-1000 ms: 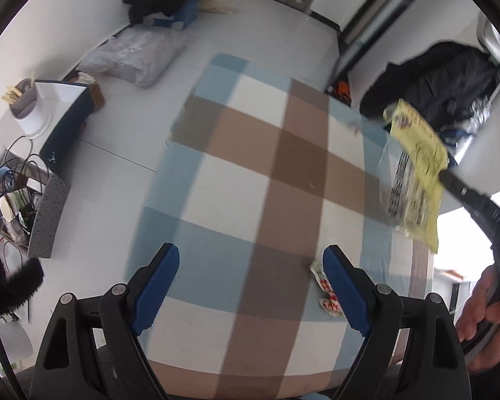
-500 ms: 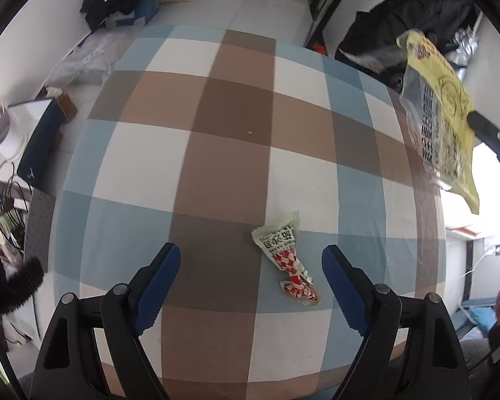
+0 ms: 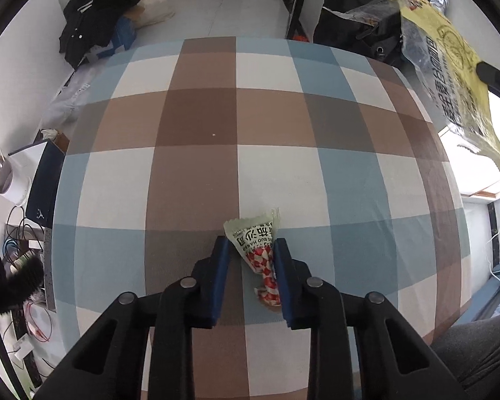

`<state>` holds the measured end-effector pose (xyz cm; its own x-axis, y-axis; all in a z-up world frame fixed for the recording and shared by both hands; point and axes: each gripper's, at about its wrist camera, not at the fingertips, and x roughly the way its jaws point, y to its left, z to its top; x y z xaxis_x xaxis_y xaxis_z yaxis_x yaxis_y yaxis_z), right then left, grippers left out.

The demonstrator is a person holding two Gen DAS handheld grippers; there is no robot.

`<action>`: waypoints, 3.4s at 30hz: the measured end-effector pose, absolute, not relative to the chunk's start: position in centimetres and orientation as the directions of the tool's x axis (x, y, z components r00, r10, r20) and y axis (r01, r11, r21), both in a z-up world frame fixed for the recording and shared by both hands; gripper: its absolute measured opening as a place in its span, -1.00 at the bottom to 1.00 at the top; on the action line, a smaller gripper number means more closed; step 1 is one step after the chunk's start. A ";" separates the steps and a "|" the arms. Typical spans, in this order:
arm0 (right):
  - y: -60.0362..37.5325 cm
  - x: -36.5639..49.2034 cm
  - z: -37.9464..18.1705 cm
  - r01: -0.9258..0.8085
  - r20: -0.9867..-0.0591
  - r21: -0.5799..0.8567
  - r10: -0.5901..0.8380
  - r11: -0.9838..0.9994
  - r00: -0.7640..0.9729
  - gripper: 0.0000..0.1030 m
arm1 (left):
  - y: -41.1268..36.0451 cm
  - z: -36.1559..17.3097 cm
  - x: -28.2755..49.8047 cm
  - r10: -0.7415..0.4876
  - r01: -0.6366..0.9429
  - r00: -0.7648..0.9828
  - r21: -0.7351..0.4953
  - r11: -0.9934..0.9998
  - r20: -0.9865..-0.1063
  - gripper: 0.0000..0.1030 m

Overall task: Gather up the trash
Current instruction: 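Lower the left gripper to the red-white checked wrapper while the right holds the bag, then grasp and lift the red-white checked wrapper with the left gripper, then carry the yellow bag and red-white wrapper with both grippers over the bin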

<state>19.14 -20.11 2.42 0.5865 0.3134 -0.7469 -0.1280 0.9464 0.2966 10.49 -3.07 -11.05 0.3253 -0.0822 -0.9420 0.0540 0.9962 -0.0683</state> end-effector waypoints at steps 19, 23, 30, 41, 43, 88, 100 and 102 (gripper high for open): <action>-23.5 12.5 6.1 -0.116 -0.659 0.385 0.360 0.916 0.660 -0.96 | -3.3 -7.3 9.2 -0.212 0.070 0.398 -0.201 0.977 -0.893 -0.94; -24.5 10.4 7.1 -0.120 -0.630 0.408 0.374 0.905 0.680 -0.96 | -4.7 -6.6 9.4 -0.225 0.114 0.409 -0.195 0.974 -0.885 -0.95; -26.7 7.9 7.6 -0.097 -0.612 0.412 0.354 0.906 0.707 -0.96 | -3.7 -7.3 10.5 -0.207 0.078 0.380 -0.192 0.978 -0.901 -0.94; -29.2 7.9 6.8 -0.064 -0.597 0.480 0.378 0.875 0.708 -0.96 | -5.7 -10.5 13.6 -0.063 0.098 0.320 -0.033 0.995 -0.945 0.09; -29.3 8.0 6.7 -0.062 -0.600 0.482 0.381 0.874 0.704 -0.96 | -6.2 -11.6 14.1 -0.043 0.109 0.305 -0.009 0.994 -0.952 0.09; -54.7 -7.3 -3.8 0.531 -0.790 0.396 -0.016 0.749 0.613 -0.96 | -39.8 -13.4 8.1 -0.370 0.658 -0.146 -0.369 0.656 -0.918 -0.87; -53.0 -7.0 -17.4 0.613 -0.923 0.347 0.144 0.710 0.356 -0.95 | -43.6 -19.9 8.2 -0.200 0.600 -0.379 -0.405 0.690 -0.903 -0.87; -52.5 -6.4 -18.7 0.609 -0.930 0.345 0.170 0.714 0.327 -0.92 | -43.7 -20.6 8.2 -0.187 0.589 -0.393 -0.403 0.700 -0.900 -0.87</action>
